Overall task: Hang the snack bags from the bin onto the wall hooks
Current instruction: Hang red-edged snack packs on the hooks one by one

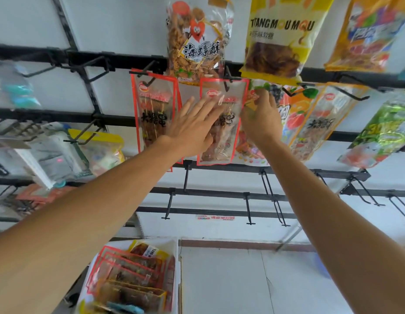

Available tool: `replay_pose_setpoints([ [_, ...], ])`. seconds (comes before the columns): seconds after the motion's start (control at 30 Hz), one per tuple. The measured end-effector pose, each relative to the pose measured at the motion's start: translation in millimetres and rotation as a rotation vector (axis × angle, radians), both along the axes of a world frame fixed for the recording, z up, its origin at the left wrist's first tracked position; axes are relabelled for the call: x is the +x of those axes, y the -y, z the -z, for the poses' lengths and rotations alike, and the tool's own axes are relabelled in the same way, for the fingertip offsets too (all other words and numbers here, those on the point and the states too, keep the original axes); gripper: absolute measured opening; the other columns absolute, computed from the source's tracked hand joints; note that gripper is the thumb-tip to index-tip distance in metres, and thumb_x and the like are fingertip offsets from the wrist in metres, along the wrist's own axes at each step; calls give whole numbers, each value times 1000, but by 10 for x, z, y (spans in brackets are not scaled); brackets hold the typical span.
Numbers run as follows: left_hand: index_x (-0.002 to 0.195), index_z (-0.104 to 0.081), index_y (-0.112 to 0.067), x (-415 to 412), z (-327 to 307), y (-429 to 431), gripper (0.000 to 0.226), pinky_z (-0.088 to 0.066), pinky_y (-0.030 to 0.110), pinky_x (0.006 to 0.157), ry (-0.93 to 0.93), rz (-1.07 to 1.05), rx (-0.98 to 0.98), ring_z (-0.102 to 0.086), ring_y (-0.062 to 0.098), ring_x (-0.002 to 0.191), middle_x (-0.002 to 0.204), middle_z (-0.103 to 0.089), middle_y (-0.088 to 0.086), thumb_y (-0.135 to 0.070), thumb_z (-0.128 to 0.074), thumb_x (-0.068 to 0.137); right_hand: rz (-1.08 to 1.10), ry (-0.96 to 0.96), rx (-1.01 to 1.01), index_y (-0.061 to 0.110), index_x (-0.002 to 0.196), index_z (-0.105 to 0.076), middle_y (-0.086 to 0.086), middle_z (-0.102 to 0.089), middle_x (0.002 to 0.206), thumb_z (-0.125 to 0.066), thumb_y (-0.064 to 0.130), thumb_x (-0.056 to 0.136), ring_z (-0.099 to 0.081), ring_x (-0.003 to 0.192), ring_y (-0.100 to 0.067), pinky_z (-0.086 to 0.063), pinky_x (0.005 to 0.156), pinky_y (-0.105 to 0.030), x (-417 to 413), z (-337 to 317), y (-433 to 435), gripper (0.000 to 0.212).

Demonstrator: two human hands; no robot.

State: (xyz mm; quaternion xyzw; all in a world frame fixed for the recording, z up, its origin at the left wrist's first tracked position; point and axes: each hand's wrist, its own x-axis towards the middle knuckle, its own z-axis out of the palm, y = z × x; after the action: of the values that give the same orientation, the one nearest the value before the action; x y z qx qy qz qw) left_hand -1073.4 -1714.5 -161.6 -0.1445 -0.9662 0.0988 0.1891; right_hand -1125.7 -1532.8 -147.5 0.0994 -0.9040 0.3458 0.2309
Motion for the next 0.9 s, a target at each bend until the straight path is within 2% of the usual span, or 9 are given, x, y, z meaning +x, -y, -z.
replay_pose_setpoints([
  [0.1, 156, -13, -21, 185, -21, -114, 70, -5, 49, 121, 67, -16, 71, -1, 26, 151, 164, 5, 6, -30, -48, 96, -120, 144, 150, 18, 118, -60, -5, -66, 114, -48, 24, 90, -62, 101, -29, -48, 76, -32, 148, 48, -135, 31],
  [0.17, 156, -17, -21, 346, 1, -178, 66, -11, 49, 119, 122, -61, 109, -9, 27, 149, 164, -1, 6, -31, -47, 97, -227, 270, 273, 20, 118, -63, -6, -67, 116, -50, 28, 92, -62, 106, -29, -50, 83, -33, 262, 117, -150, 30],
  [0.27, 153, -28, -24, 674, 108, -155, 62, -27, 46, 112, 191, -123, 117, -30, 29, 142, 160, -23, 5, -34, -49, 95, -374, 309, 433, 22, 123, -60, -9, -61, 124, -50, 38, 93, -57, 115, -33, -47, 96, -43, 461, 269, -17, 35],
  [0.33, 149, -36, -28, 913, 188, -33, 61, -36, 43, 104, 224, -174, 150, -42, 26, 135, 152, -40, 0, -36, -52, 91, -476, 333, 499, 23, 129, -56, -8, -56, 131, -50, 42, 94, -52, 121, -32, -44, 100, -43, 606, 381, 155, 40],
  [0.47, 143, -42, -35, 1423, 343, 296, 58, -43, 41, 98, 281, -345, 272, -49, 26, 128, 144, -50, -2, -40, -54, 87, -654, 295, 605, 22, 138, -48, -10, -51, 137, -49, 46, 95, -44, 128, -35, -39, 105, -46, 946, 579, 639, 48],
  [0.57, 144, -42, -34, 1832, 502, 644, 59, -45, 45, 98, 363, -481, 297, -51, 28, 127, 144, -51, 0, -49, -49, 87, -825, 304, 615, 20, 137, -49, -9, -49, 142, -50, 46, 96, -43, 131, -32, -37, 107, -45, 1228, 749, 1107, 49],
  [0.63, 142, -45, -32, 2096, 661, 932, 58, -48, 46, 96, 425, -529, 349, -53, 29, 125, 142, -53, 2, -52, -46, 87, -909, 310, 638, 19, 136, -51, -12, -53, 137, -50, 47, 95, -47, 126, -34, -41, 103, -46, 1423, 885, 1408, 49],
  [0.8, 144, -45, -24, 2620, 1167, 1591, 50, -45, 46, 100, 530, -695, 514, -51, 30, 125, 142, -52, 8, -37, -50, 96, -1067, 389, 723, 14, 141, -45, -12, -47, 144, -44, 46, 99, -44, 132, -31, -37, 107, -41, 1851, 1308, 2068, 53],
  [0.9, 147, -39, -30, 2839, 1543, 1861, 52, -46, 43, 98, 582, -713, 576, -51, 28, 127, 148, -47, 5, -37, -48, 96, -1100, 484, 786, 16, 144, -40, -9, -43, 148, -45, 42, 100, -42, 134, -31, -37, 107, -39, 2015, 1688, 2400, 52],
])
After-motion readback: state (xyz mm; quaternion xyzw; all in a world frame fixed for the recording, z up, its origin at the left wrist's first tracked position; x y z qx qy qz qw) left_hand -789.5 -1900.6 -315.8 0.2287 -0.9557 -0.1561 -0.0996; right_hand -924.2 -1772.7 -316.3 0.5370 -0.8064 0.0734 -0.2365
